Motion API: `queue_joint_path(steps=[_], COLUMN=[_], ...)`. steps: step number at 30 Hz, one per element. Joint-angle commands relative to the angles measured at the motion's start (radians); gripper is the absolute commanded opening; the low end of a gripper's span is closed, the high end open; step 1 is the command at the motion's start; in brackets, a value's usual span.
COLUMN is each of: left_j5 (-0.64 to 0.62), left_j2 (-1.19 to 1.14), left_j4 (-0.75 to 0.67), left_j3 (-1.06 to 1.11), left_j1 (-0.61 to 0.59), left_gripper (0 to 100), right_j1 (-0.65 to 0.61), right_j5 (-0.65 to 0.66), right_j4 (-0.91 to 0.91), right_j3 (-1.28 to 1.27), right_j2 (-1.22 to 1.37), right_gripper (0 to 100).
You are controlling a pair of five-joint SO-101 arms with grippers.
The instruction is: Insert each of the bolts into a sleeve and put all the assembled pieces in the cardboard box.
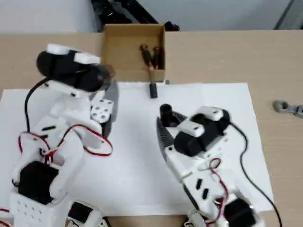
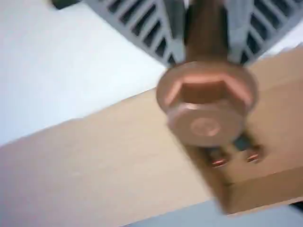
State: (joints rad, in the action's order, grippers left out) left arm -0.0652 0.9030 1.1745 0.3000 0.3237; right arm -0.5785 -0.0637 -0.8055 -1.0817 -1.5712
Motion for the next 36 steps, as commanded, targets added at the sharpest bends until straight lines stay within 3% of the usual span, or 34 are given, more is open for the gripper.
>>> queue_joint_path(steps=[1, 11, 14, 25, 36], left_j5=[-0.003, -0.009, -0.066, -0.166, -0.215], left_j2=[-0.038, -0.167, -0.198, -0.21, -0.215], left_j4=[-0.028, -0.032, -0.032, -0.161, -0.189], left_j3=[-0.114, -0.325, -0.364, -0.289, -0.251], left_j1=[0.057, 0.233, 0.269, 0.275, 0.275], left_gripper=[0, 0, 0, 0, 0], right_j1=[-0.005, -0.004, -0.001, 0.054, 0.053], right_j5=[0.008, 0.008, 0.008, 0.008, 0.008], right_j4=[0.128, 0.257, 0.285, 0.32, 0.32], right_j3=[-0.061, -0.135, -0.153, -0.158, -0.158], right_j2=[-0.022, -0.01, -0.016, -0.018, -0.018], right_gripper=[0.4, 0.4, 0.4, 0.4, 0.4])
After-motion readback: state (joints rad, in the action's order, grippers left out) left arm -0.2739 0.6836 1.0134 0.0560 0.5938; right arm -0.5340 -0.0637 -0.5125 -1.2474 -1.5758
